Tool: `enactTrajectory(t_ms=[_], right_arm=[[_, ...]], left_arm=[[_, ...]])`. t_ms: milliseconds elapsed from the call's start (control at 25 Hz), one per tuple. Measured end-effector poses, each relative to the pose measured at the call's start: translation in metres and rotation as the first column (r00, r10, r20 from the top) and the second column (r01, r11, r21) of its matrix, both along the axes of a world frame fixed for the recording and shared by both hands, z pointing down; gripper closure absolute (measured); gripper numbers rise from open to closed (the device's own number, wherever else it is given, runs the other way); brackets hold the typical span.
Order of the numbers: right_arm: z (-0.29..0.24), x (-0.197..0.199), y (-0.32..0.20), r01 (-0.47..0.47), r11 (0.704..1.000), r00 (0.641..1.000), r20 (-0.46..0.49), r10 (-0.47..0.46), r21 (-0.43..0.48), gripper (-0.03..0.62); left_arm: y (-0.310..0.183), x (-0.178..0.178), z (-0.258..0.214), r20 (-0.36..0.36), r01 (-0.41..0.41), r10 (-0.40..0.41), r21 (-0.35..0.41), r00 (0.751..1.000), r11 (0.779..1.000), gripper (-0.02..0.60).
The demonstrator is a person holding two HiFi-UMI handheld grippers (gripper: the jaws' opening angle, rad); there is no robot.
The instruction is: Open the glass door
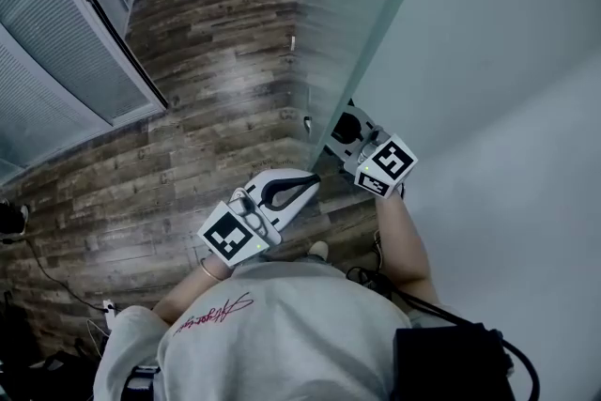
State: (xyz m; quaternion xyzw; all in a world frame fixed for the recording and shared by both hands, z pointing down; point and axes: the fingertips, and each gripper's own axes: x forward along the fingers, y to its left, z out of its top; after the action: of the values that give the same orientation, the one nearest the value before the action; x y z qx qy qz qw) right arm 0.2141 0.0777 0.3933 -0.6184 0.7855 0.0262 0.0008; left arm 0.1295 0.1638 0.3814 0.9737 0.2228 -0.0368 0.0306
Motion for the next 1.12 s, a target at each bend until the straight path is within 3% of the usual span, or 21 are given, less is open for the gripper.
enactTrajectory(t_ms=[280,440,1120], right_arm=[[-0.003,0.006,0.008,0.039,0.999,0.999,0.011,-0.039,0.012,0.484],[-0.003,0.012,0.016,0.06,0.998,0.998,0.005,-0.06,0.004,0.484],[-0.005,0.047,0.055,0.07,0.997,0.997,0.039,-0.071,0.031,0.484]], left_arm=[[0.019,0.014,0.006,0.001,-0.044,0.044,0.056,0.999,0.997,0.565],[0.027,0.024,0.007,0.006,-0.062,0.062,0.028,0.998,0.998,0.565],[0.07,0.064,0.007,0.015,-0.214,0.213,0.041,0.977,0.976,0.565]])
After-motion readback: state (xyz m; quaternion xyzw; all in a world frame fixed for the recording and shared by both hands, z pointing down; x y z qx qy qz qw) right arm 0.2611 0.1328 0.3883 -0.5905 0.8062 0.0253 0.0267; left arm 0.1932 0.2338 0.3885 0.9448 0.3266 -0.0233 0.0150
